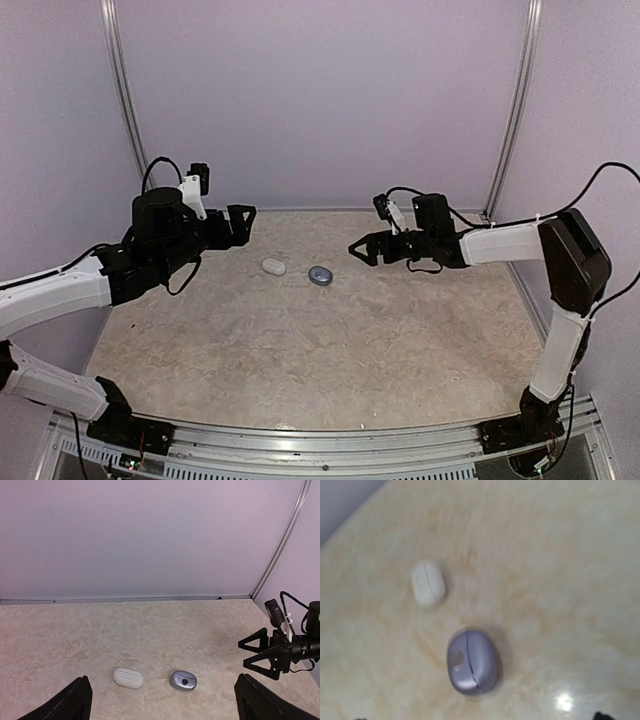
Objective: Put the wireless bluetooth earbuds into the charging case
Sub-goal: Place the charging case with the earbuds at the center of the board, then reset both arms
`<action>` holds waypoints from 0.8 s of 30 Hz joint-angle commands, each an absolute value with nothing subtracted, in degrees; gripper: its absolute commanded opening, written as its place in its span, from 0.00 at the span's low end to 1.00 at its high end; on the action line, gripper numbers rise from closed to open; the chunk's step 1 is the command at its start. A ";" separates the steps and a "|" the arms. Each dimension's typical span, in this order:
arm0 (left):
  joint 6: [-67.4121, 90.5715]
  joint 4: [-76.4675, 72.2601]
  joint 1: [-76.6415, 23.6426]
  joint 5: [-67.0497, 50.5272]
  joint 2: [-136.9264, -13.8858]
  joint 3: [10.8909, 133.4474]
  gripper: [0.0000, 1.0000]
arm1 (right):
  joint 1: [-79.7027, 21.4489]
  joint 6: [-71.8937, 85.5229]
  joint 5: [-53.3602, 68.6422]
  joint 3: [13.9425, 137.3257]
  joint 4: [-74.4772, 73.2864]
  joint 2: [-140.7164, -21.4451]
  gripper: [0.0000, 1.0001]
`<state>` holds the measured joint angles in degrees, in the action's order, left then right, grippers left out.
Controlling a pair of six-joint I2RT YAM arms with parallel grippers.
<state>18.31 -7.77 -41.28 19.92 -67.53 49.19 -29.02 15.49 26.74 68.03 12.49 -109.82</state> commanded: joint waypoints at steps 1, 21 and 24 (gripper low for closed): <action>22.02 -3.43 -37.64 13.07 -70.87 53.97 0.99 | -27.33 12.88 22.61 61.57 13.92 -98.16 1.00; 34.18 -9.91 -33.75 14.33 -72.45 36.75 0.99 | -26.63 17.23 14.11 20.27 30.84 -57.79 1.00; 34.56 -10.69 -33.79 14.95 -72.38 35.21 0.99 | -26.63 17.95 14.24 17.65 32.61 -57.12 1.00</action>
